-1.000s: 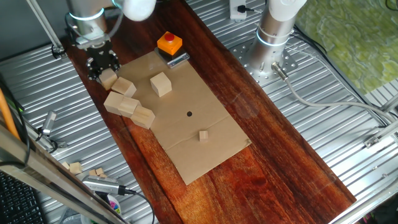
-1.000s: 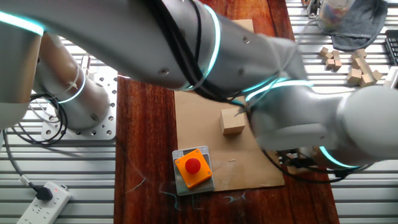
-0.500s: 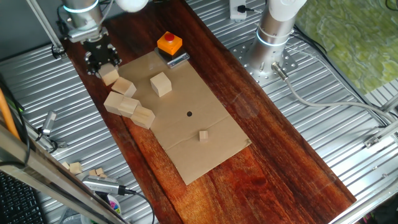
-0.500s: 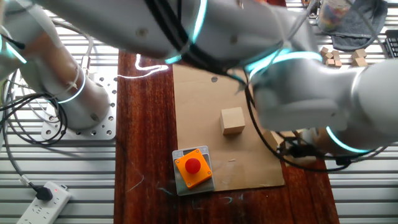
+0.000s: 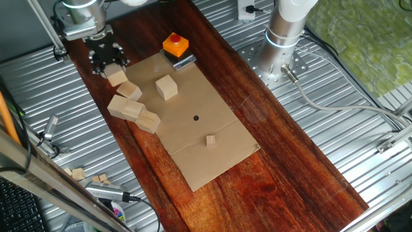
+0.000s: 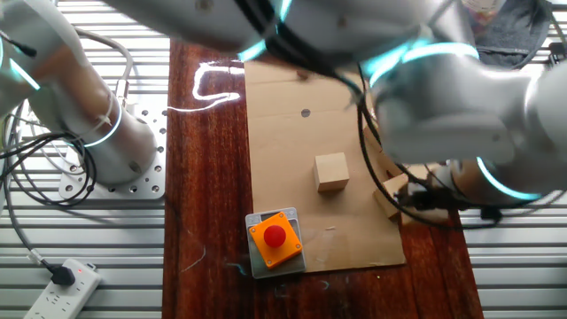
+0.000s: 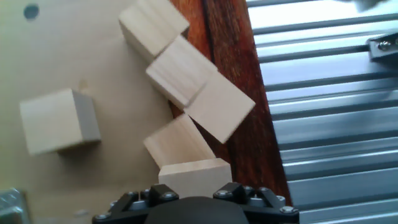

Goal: Stack the blocks into a pyramid shape

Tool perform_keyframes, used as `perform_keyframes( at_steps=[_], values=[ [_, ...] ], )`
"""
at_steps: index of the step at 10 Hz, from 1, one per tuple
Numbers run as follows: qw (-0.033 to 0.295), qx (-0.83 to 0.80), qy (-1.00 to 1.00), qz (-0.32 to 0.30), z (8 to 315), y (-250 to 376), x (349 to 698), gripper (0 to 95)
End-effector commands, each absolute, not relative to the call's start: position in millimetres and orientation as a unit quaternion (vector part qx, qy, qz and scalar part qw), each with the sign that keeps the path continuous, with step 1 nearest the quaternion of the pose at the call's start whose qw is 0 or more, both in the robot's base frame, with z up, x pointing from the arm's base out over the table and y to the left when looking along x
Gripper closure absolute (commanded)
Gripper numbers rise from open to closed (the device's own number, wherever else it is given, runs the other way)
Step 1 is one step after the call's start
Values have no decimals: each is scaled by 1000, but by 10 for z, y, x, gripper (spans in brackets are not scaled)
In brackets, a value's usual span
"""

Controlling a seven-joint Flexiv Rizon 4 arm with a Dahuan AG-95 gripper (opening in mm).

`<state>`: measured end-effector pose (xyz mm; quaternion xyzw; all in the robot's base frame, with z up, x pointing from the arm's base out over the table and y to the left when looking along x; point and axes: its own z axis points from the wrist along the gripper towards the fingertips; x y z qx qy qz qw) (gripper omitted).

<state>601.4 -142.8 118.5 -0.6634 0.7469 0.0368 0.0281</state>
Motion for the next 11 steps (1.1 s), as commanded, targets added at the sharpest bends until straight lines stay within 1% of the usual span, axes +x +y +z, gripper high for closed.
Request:
perform_keyframes(
  at_steps=[1, 5, 11],
  values=[
    [23, -656, 753, 38, 1202, -1318, 5939, 950],
    [18, -636, 771, 32, 1171, -1010, 5689, 950],
    [18, -625, 780, 17, 1291, -716, 5502, 950]
  ],
)
